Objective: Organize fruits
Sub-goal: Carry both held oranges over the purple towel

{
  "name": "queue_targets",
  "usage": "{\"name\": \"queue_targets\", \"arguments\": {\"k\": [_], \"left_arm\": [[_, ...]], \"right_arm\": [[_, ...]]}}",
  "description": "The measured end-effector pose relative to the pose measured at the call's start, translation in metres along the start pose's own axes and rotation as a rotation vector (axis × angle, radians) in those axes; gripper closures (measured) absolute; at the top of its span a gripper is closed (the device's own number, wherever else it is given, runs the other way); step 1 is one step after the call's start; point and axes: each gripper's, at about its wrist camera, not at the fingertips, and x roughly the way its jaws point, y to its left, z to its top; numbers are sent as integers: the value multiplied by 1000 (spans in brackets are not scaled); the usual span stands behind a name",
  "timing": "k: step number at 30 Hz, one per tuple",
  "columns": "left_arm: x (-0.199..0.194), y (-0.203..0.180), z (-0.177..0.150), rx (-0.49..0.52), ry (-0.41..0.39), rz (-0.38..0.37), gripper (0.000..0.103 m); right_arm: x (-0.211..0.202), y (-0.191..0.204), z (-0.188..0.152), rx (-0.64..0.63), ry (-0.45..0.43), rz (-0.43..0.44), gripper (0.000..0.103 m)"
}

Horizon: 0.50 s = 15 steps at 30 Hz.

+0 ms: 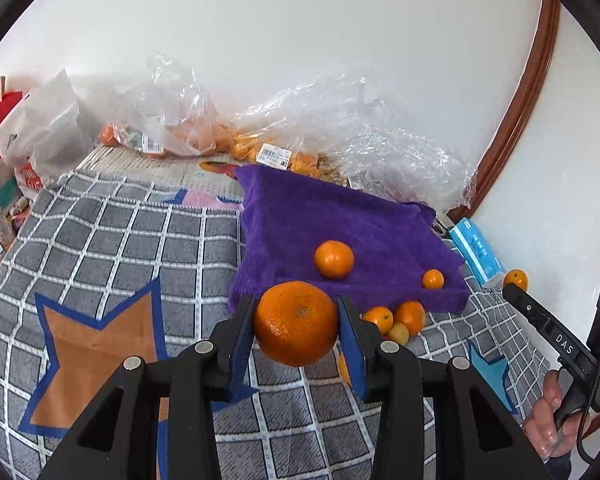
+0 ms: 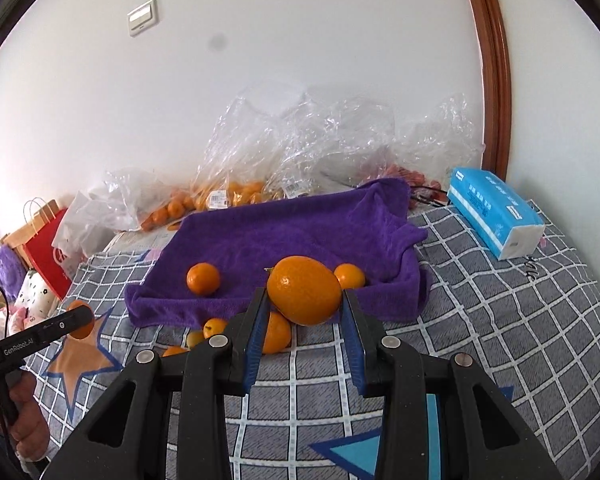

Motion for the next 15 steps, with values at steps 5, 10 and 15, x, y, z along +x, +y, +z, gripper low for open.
{"name": "queue_targets", "arguments": {"k": [5,10,15], "left_arm": [[9,-14,15,57,-20,49,65],[23,-17,28,31,0,33,65],[35,-19,42,16,-12,24,65]], "right_arm": [[9,-1,14,-12,-28,-13,67],[21,-1,26,-7,-42,-5,67],[34,-5,41,-16,-60,-16,67]]}}
